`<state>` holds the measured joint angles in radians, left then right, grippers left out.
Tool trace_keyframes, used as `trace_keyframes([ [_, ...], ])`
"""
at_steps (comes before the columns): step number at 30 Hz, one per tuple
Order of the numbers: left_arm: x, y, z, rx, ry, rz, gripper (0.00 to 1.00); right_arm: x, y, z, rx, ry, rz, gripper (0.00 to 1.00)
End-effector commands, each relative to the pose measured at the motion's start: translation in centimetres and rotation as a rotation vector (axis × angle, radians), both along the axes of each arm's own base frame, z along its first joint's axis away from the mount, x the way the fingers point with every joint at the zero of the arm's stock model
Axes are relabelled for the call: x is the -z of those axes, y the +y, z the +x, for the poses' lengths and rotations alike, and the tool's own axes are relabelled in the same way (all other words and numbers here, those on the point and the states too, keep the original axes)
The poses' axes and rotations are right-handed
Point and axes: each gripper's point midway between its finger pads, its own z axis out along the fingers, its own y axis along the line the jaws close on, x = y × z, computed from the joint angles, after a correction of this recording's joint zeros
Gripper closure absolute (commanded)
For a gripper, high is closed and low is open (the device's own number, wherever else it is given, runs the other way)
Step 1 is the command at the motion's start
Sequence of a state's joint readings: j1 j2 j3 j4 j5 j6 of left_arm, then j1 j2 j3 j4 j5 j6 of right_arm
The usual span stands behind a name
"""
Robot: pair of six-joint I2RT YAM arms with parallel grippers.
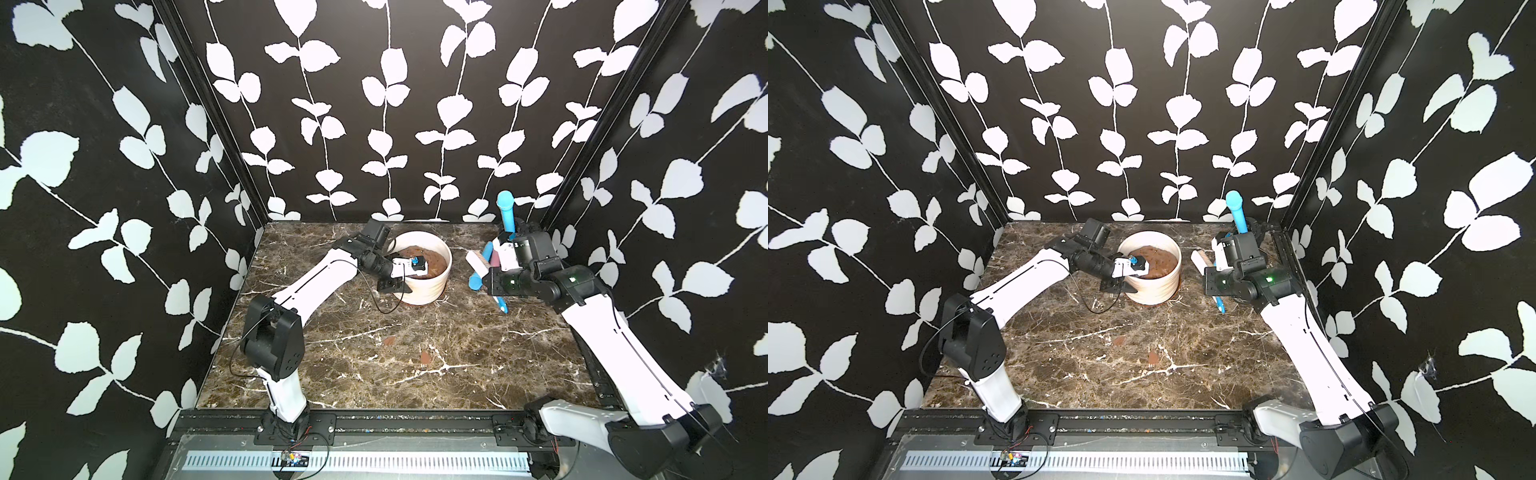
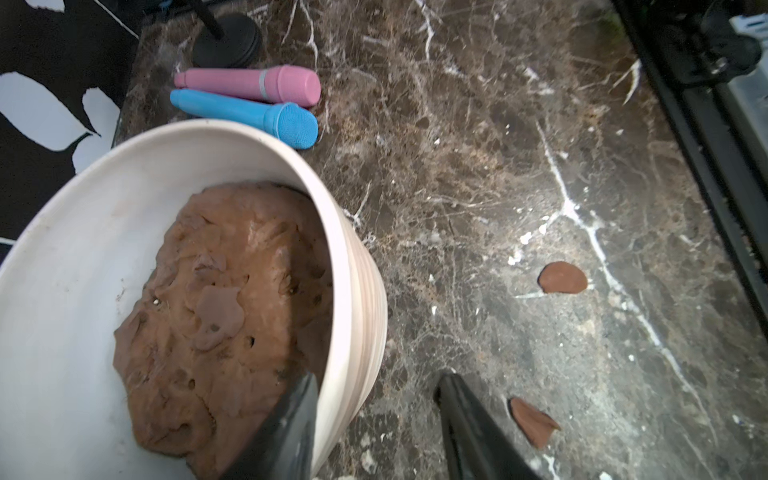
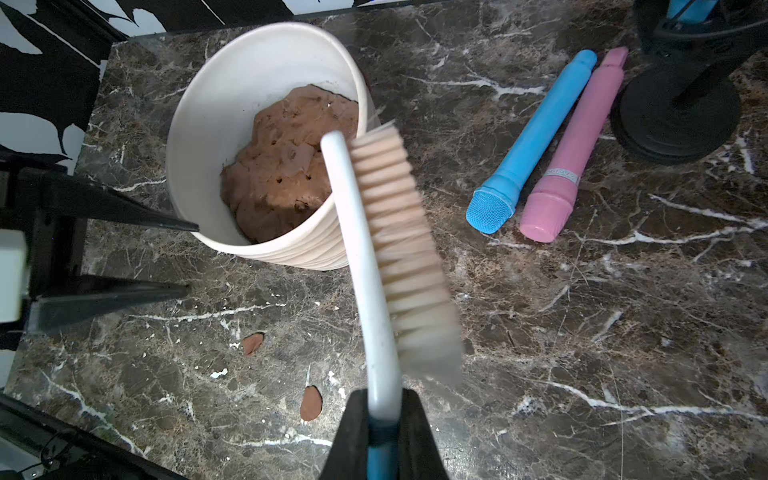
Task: Scrub the dried mud off the ceramic pot
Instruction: Rotate the pot on the tray.
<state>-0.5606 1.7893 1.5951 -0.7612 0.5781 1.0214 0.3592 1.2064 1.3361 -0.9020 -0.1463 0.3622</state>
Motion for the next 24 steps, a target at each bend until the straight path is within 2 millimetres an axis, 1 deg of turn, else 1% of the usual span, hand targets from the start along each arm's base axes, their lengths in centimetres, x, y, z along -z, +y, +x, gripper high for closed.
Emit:
trace_keyframes([
  [1,0.6,0.6,0.9,-0.03,-0.001,0.077,0.52,-0.9,0.8,0.5,-0.027,-0.021,0.036,1.0],
  [6,1.8,0.6,1.3,-0.03,0.032,0.119,0.53,-0.9,1.2,0.3,-0.043,-0.003,0.058,1.0],
  [8,2.2,0.8,1.2,-0.03,0.044,0.135,0.55,-0.9,1.4,0.2,-0.048,0.004,0.066,1.0],
  [9,2.3,0.8,1.2,-0.029,0.05,0.142,0.58,-0.9,1.5,0.1,-0.052,0.005,0.07,1.0],
  [11,2.3,0.9,1.2,-0.03,0.056,0.146,0.68,-1.0,1.7,0.0,-0.06,0.013,0.078,1.0],
  [14,1.4,0.6,1.3,-0.043,0.066,0.13,0.86,-0.8,1.9,0.0,-0.064,0.029,0.086,1.0],
  [16,0.7,0.4,1.4,-0.069,0.075,0.116,0.95,-0.6,2.1,0.1,-0.065,0.037,0.097,1.0],
  [19,0.2,0.2,1.1,-0.08,0.084,0.108,0.99,-0.4,2.6,0.2,-0.078,0.056,0.114,1.0],
  [24,-0.3,0.3,0.5,-0.114,0.079,0.13,1.0,0.1,3.1,0.3,-0.096,0.081,0.13,1.0],
])
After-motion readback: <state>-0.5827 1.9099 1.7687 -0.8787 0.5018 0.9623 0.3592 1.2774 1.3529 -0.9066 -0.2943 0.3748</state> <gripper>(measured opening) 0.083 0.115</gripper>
